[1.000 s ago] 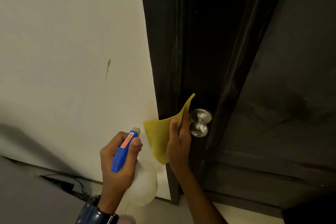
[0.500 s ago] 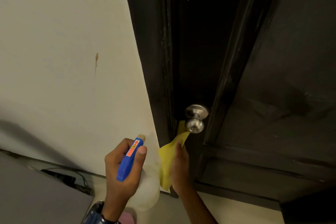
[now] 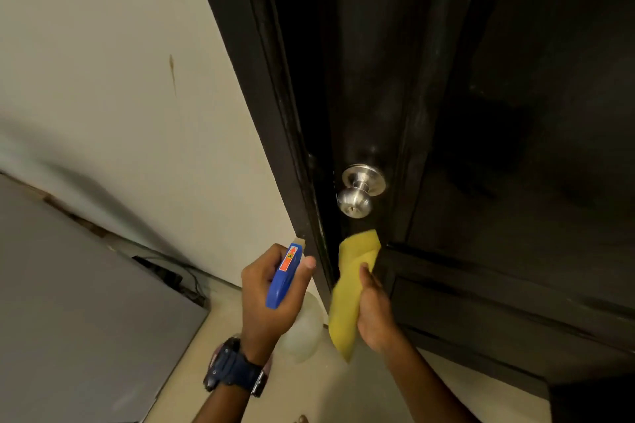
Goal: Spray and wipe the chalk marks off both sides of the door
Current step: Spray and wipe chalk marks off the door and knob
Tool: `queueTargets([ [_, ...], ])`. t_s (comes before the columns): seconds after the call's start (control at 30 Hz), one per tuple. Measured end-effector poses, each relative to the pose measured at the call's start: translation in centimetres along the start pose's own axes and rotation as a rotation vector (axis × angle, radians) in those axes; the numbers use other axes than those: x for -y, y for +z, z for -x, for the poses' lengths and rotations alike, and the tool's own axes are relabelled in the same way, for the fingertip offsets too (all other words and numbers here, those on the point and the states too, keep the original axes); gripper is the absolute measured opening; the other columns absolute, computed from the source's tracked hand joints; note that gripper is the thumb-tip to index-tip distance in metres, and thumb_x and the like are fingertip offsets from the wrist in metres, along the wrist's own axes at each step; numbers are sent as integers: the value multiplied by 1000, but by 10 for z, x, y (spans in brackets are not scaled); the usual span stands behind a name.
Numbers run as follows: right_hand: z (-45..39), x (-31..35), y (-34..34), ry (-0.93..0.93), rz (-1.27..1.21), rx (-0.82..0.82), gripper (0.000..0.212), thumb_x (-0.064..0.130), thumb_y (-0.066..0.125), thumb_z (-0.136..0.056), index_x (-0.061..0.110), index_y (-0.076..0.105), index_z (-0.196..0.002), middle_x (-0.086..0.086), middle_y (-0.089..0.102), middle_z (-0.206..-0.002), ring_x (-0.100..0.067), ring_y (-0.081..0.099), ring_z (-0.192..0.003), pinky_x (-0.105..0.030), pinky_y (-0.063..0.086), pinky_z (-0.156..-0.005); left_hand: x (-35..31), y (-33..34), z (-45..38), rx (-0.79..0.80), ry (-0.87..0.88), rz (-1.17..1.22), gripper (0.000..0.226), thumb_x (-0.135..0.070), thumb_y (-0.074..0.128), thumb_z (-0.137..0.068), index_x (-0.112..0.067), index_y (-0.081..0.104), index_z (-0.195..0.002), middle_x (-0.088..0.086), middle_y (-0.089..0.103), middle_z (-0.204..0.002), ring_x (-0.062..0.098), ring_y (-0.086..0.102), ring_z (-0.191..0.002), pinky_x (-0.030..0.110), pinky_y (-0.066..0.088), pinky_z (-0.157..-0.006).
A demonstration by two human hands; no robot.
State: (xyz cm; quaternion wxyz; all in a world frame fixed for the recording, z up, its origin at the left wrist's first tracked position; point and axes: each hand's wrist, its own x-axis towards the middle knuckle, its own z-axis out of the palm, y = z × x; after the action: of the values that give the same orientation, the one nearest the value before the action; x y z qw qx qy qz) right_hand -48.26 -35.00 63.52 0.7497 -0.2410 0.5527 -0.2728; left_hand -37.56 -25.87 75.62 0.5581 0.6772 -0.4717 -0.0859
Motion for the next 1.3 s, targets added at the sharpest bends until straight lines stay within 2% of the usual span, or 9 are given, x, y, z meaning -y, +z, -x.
queueTargets([
  [0.13, 30, -5, -52, 80, -11, 64, 71, 60, 56, -88, 22, 45, -147, -17, 57, -137, -40, 56, -122, -61, 39, -111, 11, 27, 20, -46, -93, -31, 41, -48, 60, -88, -11, 55, -71, -9, 46, -55, 11, 42, -47, 12, 34, -51],
  [0.33, 34, 2, -69, -11, 61, 162, 90, 76, 64, -66, 28, 51, -140, -10, 62, -134, -34, 61, -119, -58, 43, -109, 11, 48, 34, -75, -129, -16, 43, -46, 62, -88, -7, 54, -71, -1, 47, -55, 10, 41, -47, 13, 33, -50],
  [0.63, 37, 13, -80, -1, 10, 189, 52, 53, 48, -97, 29, 45, -143, -5, 64, -117, -31, 63, -111, -54, 46, -104, 34, 60, 45, -125, -219, -45, 44, -52, 62, -87, -12, 52, -72, -6, 46, -55, 10, 41, -48, 13, 35, -50],
  [0.87, 45, 13, -58, -16, 41, 178, 74, 64, 48, -89, 25, 39, -151, -11, 56, -138, -33, 54, -126, -56, 38, -113, 39, 47, 47, -119, -223, -63, 48, -54, 59, -87, -8, 54, -73, 4, 48, -56, 11, 42, -48, 15, 37, -51],
  [0.97, 72, 24, -19, -212, 175, 198, 84, 71, 45, -78, 29, 41, -151, 4, 48, -144, -19, 47, -131, -39, 35, -115, 31, 23, 43, -130, -151, -50, 39, -47, 61, -91, -11, 54, -75, -1, 48, -58, 17, 43, -49, 24, 39, -50],
  [1.07, 108, 54, 46, -598, 147, 230, 35, 53, 39, -101, 35, 56, -126, 22, 58, -116, -4, 55, -110, -20, 41, -95, 25, -2, 33, -154, -110, -49, 39, -48, 58, -92, -12, 57, -77, 0, 53, -59, 22, 47, -48, 35, 40, -47],
  [1.13, 109, 70, 95, -905, 201, 147, 34, 40, 38, -106, 23, 55, -129, 15, 61, -125, -2, 54, -117, -26, 40, -102, 28, -19, 23, -140, -83, -54, 42, -49, 56, -92, -11, 58, -77, 3, 55, -59, 27, 51, -49, 42, 43, -48],
  [1.2, 92, 78, 137, -1135, 286, -11, 55, 32, 36, -106, 4, 33, -153, -2, 33, -159, -16, 30, -149, -39, 25, -121, 36, -38, 13, -101, -51, -57, 46, -52, 53, -93, -10, 58, -76, 4, 56, -59, 28, 52, -50, 45, 45, -49],
  [1.3, 47, 57, 168, -1226, 288, -211, 64, 37, 31, -107, 0, 17, -156, -14, 13, -165, -25, 12, -155, -44, 13, -126, 46, -63, -2, -29, -2, -28, 55, -59, 50, -94, -6, 60, -82, 10, 58, -62, 30, 54, -53, 45, 46, -52],
])
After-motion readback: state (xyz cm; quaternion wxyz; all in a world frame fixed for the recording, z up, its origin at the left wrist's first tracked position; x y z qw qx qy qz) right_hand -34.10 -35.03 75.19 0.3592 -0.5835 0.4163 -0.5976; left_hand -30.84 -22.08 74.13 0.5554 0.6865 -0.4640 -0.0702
